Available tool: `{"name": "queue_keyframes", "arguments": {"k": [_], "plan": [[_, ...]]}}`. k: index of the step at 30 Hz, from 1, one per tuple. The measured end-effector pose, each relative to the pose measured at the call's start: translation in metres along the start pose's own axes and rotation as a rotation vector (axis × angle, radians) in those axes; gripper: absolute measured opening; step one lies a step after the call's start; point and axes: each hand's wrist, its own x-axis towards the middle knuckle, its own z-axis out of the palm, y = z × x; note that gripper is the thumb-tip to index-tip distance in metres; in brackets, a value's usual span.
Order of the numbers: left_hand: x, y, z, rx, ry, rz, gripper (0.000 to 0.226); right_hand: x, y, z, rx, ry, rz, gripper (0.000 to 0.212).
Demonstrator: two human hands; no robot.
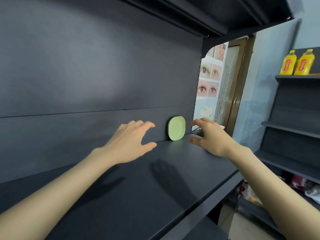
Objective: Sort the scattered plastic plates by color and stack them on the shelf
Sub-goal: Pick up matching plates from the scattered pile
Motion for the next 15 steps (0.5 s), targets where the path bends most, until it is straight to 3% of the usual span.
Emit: {"name": "queue_keyframes", "arguments": {"k": [8,15], "plan": [[0.108,0.037,0.081,-0.099,-0.049,-0.074,0.053,0.044,0.132,0.015,0.036,-0.021,0.066,0.046],[0.163,0.067,0.16,-0.146,-0.042,-0.275,0.052,0.086,0.241,0.044,0.109,-0.128,-0.04,0.045]]}}
